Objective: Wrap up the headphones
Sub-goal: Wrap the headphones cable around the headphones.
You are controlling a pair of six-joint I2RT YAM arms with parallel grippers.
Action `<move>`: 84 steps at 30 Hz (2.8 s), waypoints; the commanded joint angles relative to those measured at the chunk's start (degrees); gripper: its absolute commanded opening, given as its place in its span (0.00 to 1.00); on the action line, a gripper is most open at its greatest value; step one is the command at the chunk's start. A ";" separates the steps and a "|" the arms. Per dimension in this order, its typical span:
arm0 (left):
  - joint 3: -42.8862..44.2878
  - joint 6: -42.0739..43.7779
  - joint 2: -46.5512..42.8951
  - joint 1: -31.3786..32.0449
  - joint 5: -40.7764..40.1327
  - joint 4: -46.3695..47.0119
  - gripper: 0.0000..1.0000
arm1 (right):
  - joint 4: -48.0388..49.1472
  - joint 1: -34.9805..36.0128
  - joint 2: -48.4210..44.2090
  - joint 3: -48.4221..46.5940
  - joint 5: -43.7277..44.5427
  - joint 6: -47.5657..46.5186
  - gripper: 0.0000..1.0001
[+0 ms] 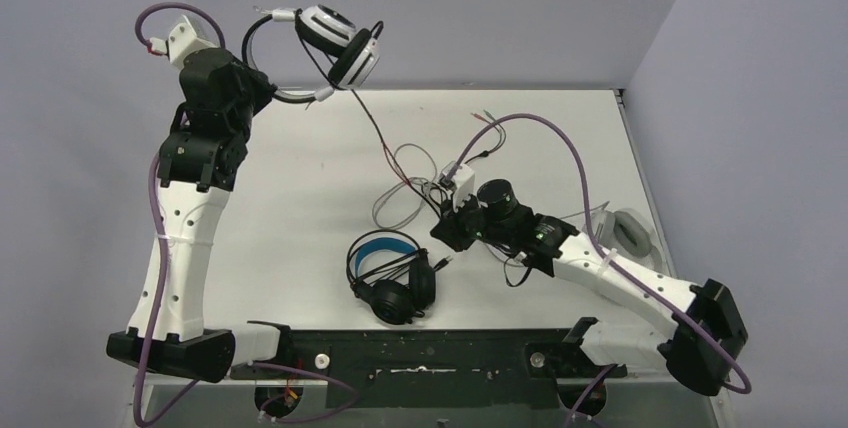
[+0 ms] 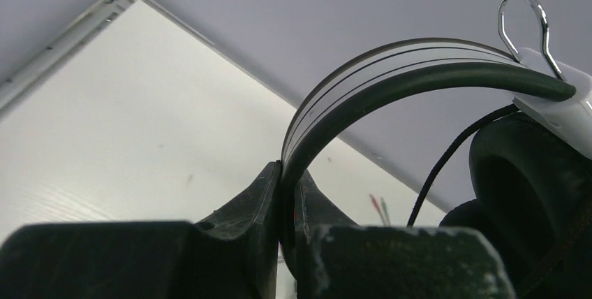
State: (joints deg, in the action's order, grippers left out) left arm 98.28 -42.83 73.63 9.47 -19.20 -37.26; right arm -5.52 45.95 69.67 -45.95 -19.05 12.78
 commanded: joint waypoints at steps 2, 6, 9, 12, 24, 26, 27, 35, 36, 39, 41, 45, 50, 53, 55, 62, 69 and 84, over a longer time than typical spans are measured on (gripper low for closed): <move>-2.66 8.77 -2.87 -0.51 -9.19 7.83 0.00 | -13.26 3.40 -7.75 -6.77 6.10 -5.60 0.00; -2.17 6.27 -1.30 -0.70 -10.95 6.19 0.00 | -16.83 6.25 -8.05 -10.96 4.70 -7.11 0.00; -1.23 6.21 0.65 -0.53 -12.41 5.86 0.00 | -19.45 9.19 -7.63 -14.27 6.85 -7.78 0.00; -1.44 7.72 2.60 -0.15 -15.29 6.03 0.00 | -21.84 12.56 -7.37 -17.72 9.65 -8.75 0.00; -8.05 22.26 9.03 11.63 -26.41 11.11 0.00 | -33.83 20.69 -2.33 -39.46 25.53 -15.80 0.00; -11.61 25.73 7.52 13.93 -25.08 13.72 0.00 | -35.10 20.56 -2.03 -42.52 29.78 -17.91 0.00; -12.95 27.53 6.75 14.95 -22.94 14.32 0.00 | -35.62 20.37 -1.69 -44.00 31.82 -19.14 0.00; -20.08 38.35 -0.08 25.23 -9.04 15.72 0.00 | -39.46 6.46 6.88 -57.52 28.19 -25.42 0.00; -20.48 38.87 -0.98 26.03 -8.26 15.10 0.00 | -39.67 4.52 7.98 -59.37 27.94 -25.85 0.00; -21.09 39.63 -3.56 28.00 -6.40 12.48 0.00 | -39.65 -2.29 10.67 -62.00 23.11 -25.37 0.00; -21.54 39.79 -5.41 28.77 -4.31 10.86 0.00 | -39.48 -7.07 11.68 -62.60 19.71 -24.22 0.00; -21.40 37.93 -8.49 29.13 1.09 7.52 0.00 | -37.05 -12.41 11.68 -59.91 12.31 -22.80 0.00; -17.50 32.00 -9.55 29.04 8.71 2.78 0.00 | -32.79 -16.33 10.76 -53.66 6.74 -19.38 0.00; -14.24 26.02 -9.47 28.31 11.65 -1.02 0.00 | -29.36 -18.25 9.84 -48.30 2.87 -17.33 0.00; -13.05 22.54 -9.54 27.08 16.96 -1.39 0.00 | -26.86 -19.07 9.41 -43.73 0.34 -16.03 0.00; -11.67 8.29 -9.46 17.57 33.79 3.24 0.00 | -15.61 -19.15 8.32 -31.71 -3.71 -8.82 0.04; -5.87 3.22 -5.35 14.97 40.03 8.12 0.00 | 1.02 -16.94 8.58 -22.23 -8.24 -0.51 0.13; 4.38 -10.91 0.21 14.79 43.31 17.99 0.00 | 17.26 -16.56 17.54 -15.63 -6.13 4.47 0.72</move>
State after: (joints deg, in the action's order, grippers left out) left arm 97.23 -47.48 73.80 24.64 21.50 -28.21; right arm 1.96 29.93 84.58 -62.89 -23.46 15.73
